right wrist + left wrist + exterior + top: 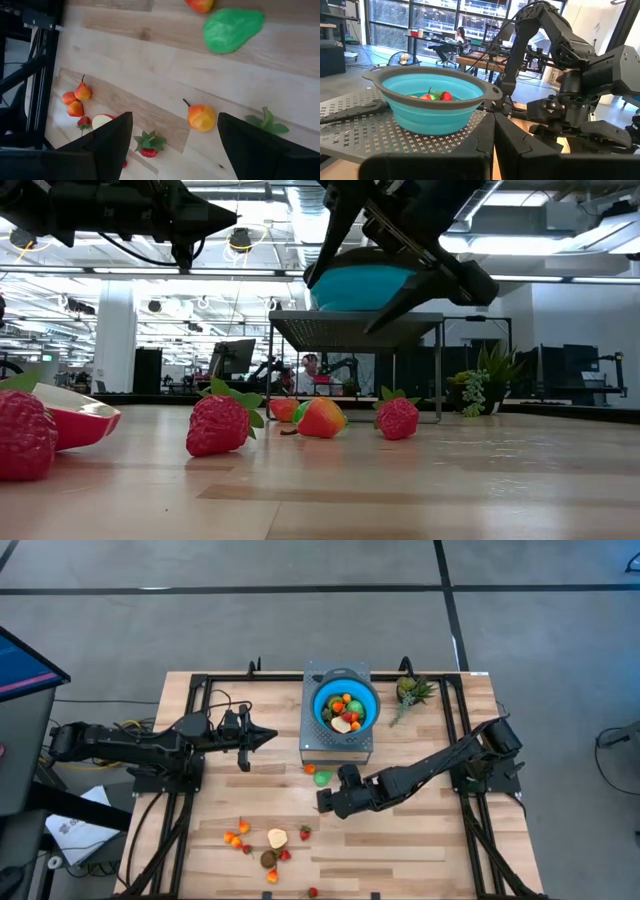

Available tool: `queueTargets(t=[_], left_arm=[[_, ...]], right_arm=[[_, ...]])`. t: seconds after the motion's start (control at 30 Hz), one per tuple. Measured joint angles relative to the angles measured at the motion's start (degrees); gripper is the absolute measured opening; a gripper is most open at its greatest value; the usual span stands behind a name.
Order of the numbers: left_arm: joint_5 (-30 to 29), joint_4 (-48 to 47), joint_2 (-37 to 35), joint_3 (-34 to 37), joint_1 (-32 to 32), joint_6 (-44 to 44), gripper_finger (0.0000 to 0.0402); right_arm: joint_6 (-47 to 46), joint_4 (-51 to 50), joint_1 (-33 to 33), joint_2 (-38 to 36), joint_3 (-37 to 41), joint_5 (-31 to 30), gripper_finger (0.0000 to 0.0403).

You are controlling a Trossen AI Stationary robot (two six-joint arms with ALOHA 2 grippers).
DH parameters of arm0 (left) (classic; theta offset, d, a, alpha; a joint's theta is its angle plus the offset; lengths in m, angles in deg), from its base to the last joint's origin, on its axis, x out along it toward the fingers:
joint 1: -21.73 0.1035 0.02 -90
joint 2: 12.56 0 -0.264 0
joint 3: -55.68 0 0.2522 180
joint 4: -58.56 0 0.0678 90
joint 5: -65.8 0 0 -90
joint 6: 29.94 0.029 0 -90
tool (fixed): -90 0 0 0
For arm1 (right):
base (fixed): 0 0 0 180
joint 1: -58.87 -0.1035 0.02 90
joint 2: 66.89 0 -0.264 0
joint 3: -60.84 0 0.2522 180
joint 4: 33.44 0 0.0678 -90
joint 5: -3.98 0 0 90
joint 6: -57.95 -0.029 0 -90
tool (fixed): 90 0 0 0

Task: Pick & Place Fruit
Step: Put the strawberry into the strainer bowl

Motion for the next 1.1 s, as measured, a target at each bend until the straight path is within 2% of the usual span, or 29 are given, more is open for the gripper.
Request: queueTargets(t=[0.07, 0.17, 0.33, 0.63, 0.8, 1.1], left_arm=[[-0.01, 0.00, 0.00, 0.00, 0.00, 0.00, 0.0002], [0.00, 0.00, 0.00, 0.00, 0.00, 0.01, 0.0002], [-0.01, 0.00, 0.00, 0.00, 0.00, 0.01, 0.0002], [-0.01, 0.01, 0.00, 0.00, 0.00, 0.00, 0.0002], [0.00, 0.01, 0.00, 0.00, 0.01, 0.01, 0.0002], [-0.01, 0.04, 0.00, 0.00, 0.00, 0.01, 0.0002]], right_arm=[[-1.87, -1.09, 0.00, 0.00, -0.20, -0.48, 0.0286], [-5.49, -8.09, -0.05, 0.02, -2.99, -0.89, 0.0286], [-6.12, -15.87, -0.71, 0.00, -7.31, -3.94, 0.0286], [-15.01, -23.45, -1.46, 2.48, -8.41, -2.56, 0.0286], [-18.70, -23.03, -1.88, 5.85, -8.50, 0.61, 0.0286], [-21.36, -25.03, -2.23, 6.67, -8.55, 0.78, 0.0286]])
